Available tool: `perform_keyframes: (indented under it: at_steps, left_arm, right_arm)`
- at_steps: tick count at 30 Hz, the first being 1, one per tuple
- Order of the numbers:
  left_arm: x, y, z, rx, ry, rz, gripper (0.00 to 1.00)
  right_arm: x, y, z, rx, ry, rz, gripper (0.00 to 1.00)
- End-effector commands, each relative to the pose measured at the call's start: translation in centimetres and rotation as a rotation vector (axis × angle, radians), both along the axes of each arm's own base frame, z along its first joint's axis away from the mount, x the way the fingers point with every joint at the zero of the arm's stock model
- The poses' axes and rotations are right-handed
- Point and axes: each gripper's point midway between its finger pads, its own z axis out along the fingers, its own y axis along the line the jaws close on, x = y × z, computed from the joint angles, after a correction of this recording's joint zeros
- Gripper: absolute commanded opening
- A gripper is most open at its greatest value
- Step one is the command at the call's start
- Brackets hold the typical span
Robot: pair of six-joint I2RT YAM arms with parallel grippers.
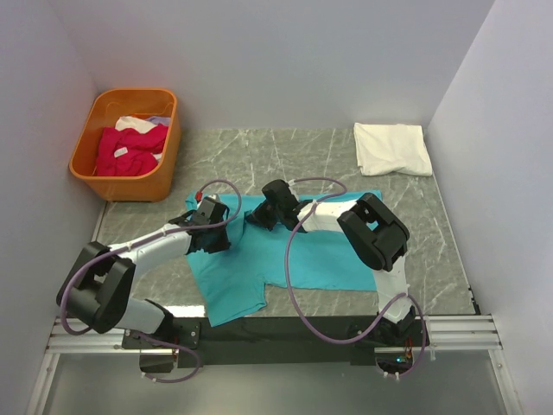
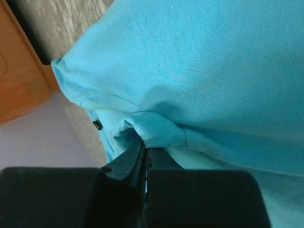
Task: Fold and stack the t-shirts
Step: Fold the tshirt
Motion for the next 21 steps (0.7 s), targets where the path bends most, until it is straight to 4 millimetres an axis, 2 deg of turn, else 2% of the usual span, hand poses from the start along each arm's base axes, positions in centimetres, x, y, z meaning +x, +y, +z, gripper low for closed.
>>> perform_keyframes:
  at_steps: [1, 3, 7, 10, 14, 18, 21]
  left_arm:
    - [1.6, -1.3, 1.5, -0.048, -0.054, -0.005, 0.21]
    - [1.7, -1.4, 1.6, -0.05, -0.055, -0.003, 0.16]
    - [1.9, -1.3, 1.5, -0.047, -0.061, 0.005, 0.13]
    - [2.1, -1.3, 1.5, -0.042, -0.064, 0.007, 0.01]
    - [2.3, -0.5, 2.6, -0.005, -0.084, 0.016, 0.01]
    - [2.2, 0.6, 4.6, 0.034, -0.112, 0.031, 0.01]
    - [2.0, 1.0, 4.9, 0.054, -0.1, 0.027, 0.01]
  right_arm:
    - [0.6, 0.3, 1.5, 0.023, -0.053, 0.01, 0.0]
    - [0.5, 0.4, 1.6, 0.026, -0.054, 0.015, 0.0]
    - [0.3, 0.4, 1.7, 0.03, -0.052, 0.022, 0.0]
    - [0.2, 0.5, 1.9, 0.033, -0.057, 0.035, 0.0]
    - [-0.2, 0.4, 2.3, 0.024, -0.063, 0.079, 0.0]
    - [-0.7, -0.7, 2.9, 0.005, -0.075, 0.143, 0.0]
    - [-1.2, -1.0, 3.2, -0.03, -0.09, 0.224, 0.0]
